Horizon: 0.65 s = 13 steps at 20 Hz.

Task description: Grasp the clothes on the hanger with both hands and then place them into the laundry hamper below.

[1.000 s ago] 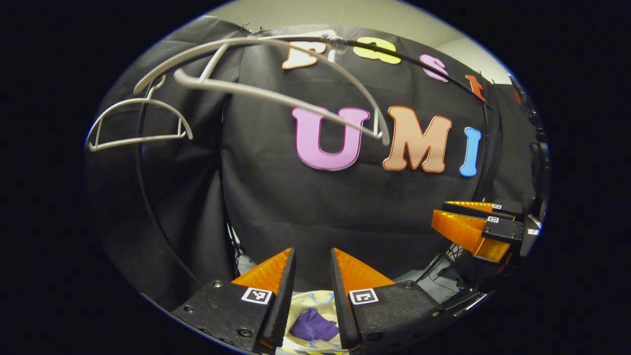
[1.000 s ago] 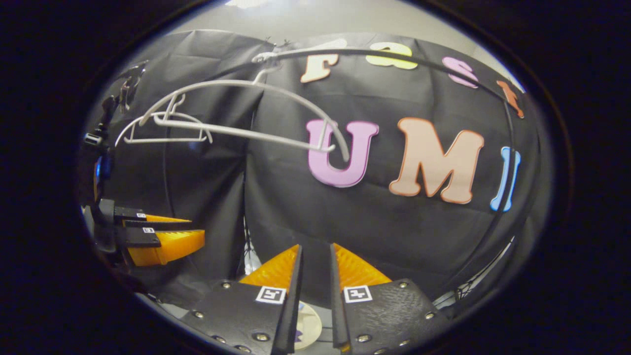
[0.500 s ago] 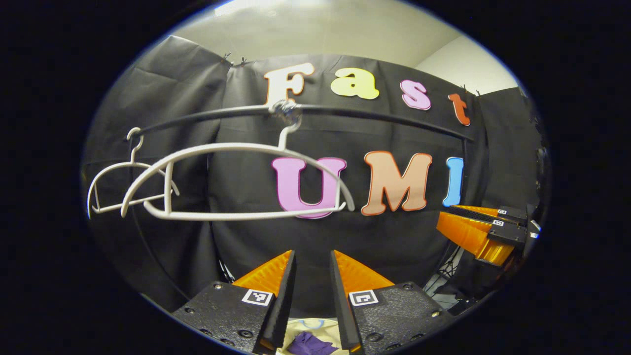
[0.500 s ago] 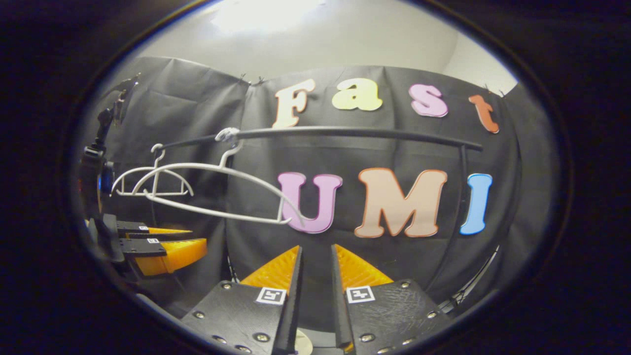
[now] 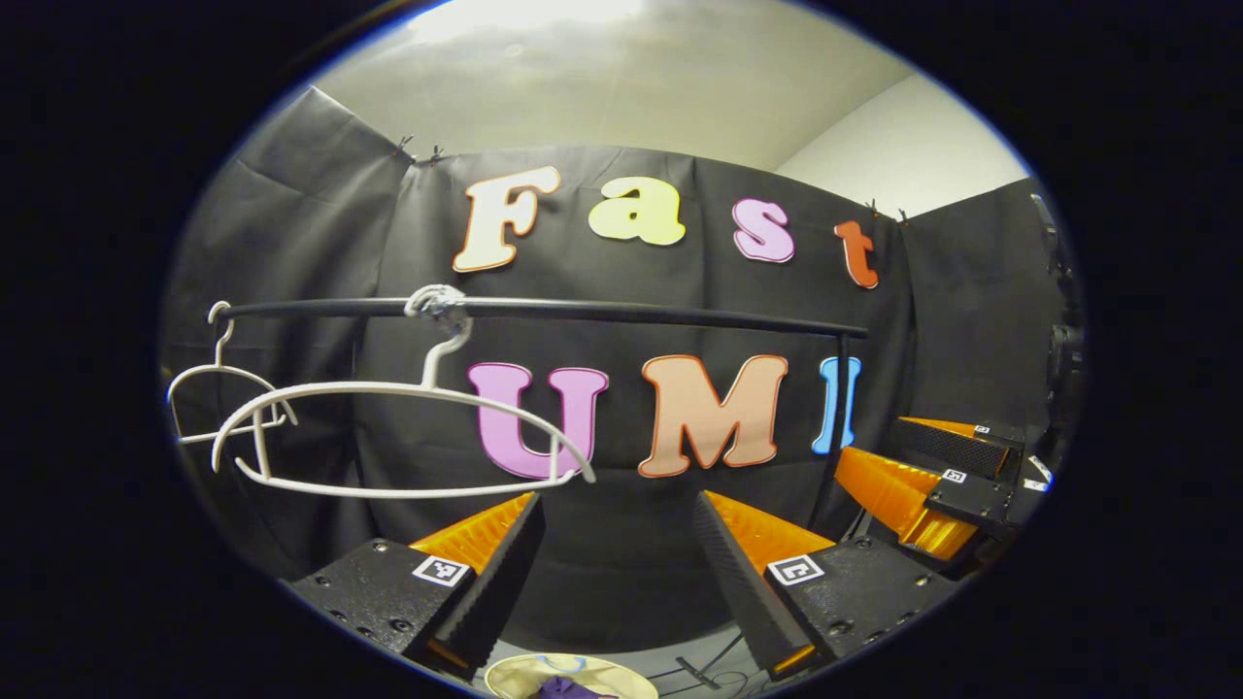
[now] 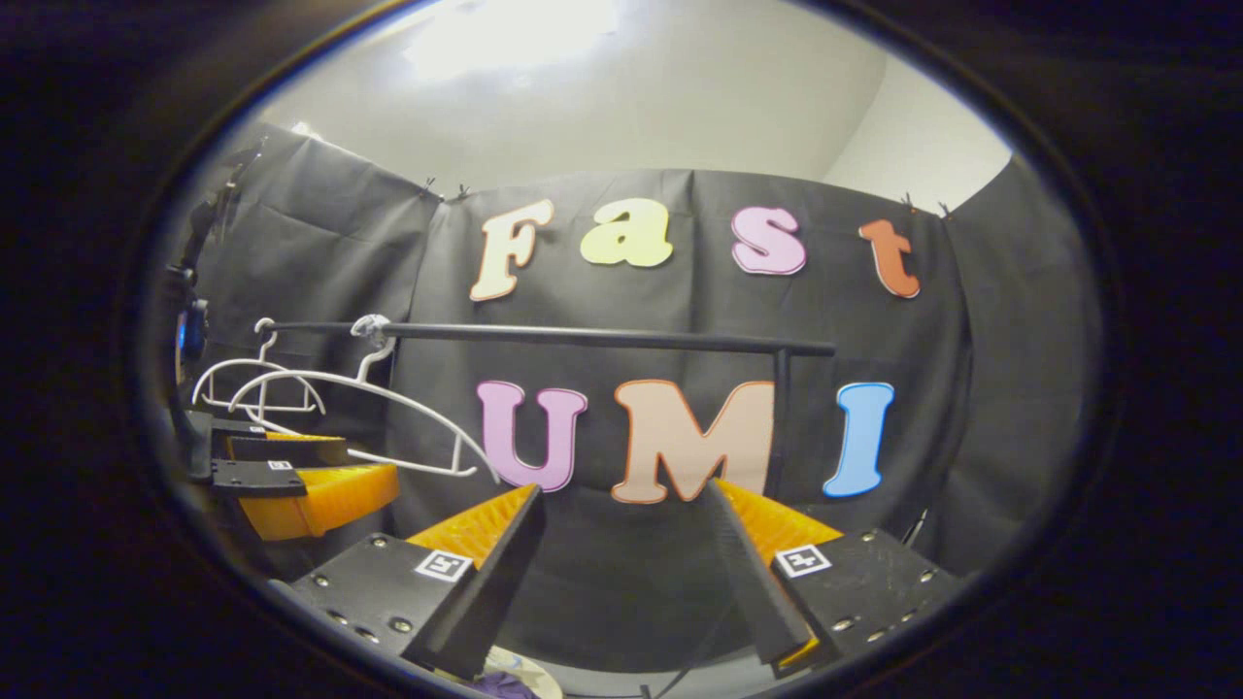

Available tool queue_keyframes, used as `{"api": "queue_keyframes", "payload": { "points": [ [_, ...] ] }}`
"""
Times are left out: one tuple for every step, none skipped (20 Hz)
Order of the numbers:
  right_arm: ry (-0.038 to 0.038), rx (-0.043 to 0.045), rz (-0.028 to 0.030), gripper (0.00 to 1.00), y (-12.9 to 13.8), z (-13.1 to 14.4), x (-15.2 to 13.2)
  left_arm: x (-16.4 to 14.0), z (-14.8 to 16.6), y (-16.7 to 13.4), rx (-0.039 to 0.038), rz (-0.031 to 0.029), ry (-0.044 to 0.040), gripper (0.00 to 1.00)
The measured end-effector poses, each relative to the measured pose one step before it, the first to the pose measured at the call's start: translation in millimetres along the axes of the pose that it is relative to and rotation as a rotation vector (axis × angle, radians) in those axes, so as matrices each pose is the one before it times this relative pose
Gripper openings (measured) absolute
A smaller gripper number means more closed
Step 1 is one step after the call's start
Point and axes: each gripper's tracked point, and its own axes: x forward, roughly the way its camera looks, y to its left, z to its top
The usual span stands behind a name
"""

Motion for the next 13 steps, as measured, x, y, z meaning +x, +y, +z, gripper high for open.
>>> {"api": "queue_keyframes", "payload": {
  "points": [
    [-0.00755,-0.00148,-0.00761,0.98,-9.32,4.21,-2.22,4.13,2.22,-5.73,0.00764,-0.00526,-0.00928,0.92],
    [-0.00649,-0.00714,-0.00964,0.96,-10.61,2.10,-3.83,2.65,2.16,-11.35,0.00629,-0.00836,-0.00593,0.92],
    [-0.00137,-0.00959,-0.00738,0.96,-9.29,1.33,-1.24,3.16,-0.31,-12.06,0.00240,-0.01003,0.00070,0.92],
    [0.00084,-0.00813,-0.00724,0.98,-9.11,-0.93,-0.35,3.82,0.26,-9.79,0.00000,-0.00833,-0.00432,0.93],
    [0.00102,-0.00552,-0.00506,0.98,-9.44,-0.53,-2.16,3.87,-2.05,-10.74,-0.00078,-0.00661,0.00401,0.93],
    [0.00020,-0.00253,-0.00353,0.98,-8.97,-1.56,-1.47,4.17,-1.88,-10.50,0.00298,-0.00903,-0.00006,0.92],
    [-0.00027,-0.00694,-0.00304,0.96,-8.86,-1.56,-2.38,2.83,-4.98,-10.02,0.00607,-0.00348,0.00987,0.92],
    [0.00178,-0.01018,-0.00278,0.96,-10.35,-3.02,-0.94,3.41,-1.75,-9.34,0.00878,-0.00227,-0.00084,0.92],
    [0.00237,-0.00888,-0.00025,0.96,-8.57,-2.61,0.46,4.00,-3.00,-11.31,0.00645,-0.00488,0.00185,0.92],
    [0.00438,-0.00420,0.00116,0.98,-8.24,-5.47,-1.93,4.42,-4.61,-10.77,0.00162,-0.00681,0.00774,0.92],
    [0.00268,-0.00217,-0.00014,0.96,-7.80,-3.82,-0.17,2.79,-7.28,-10.78,-0.00271,-0.00464,0.01004,0.96],
    [-0.00036,-0.00039,0.00061,0.96,-8.83,-2.98,-0.62,-0.59,-6.67,-11.50,-0.00680,-0.00448,0.00402,0.95],
    [-0.00185,-0.00013,-0.00238,0.97,-9.26,-3.88,-0.70,2.35,-5.71,-9.18,-0.00953,0.00361,0.00411,0.96]
  ]
}}
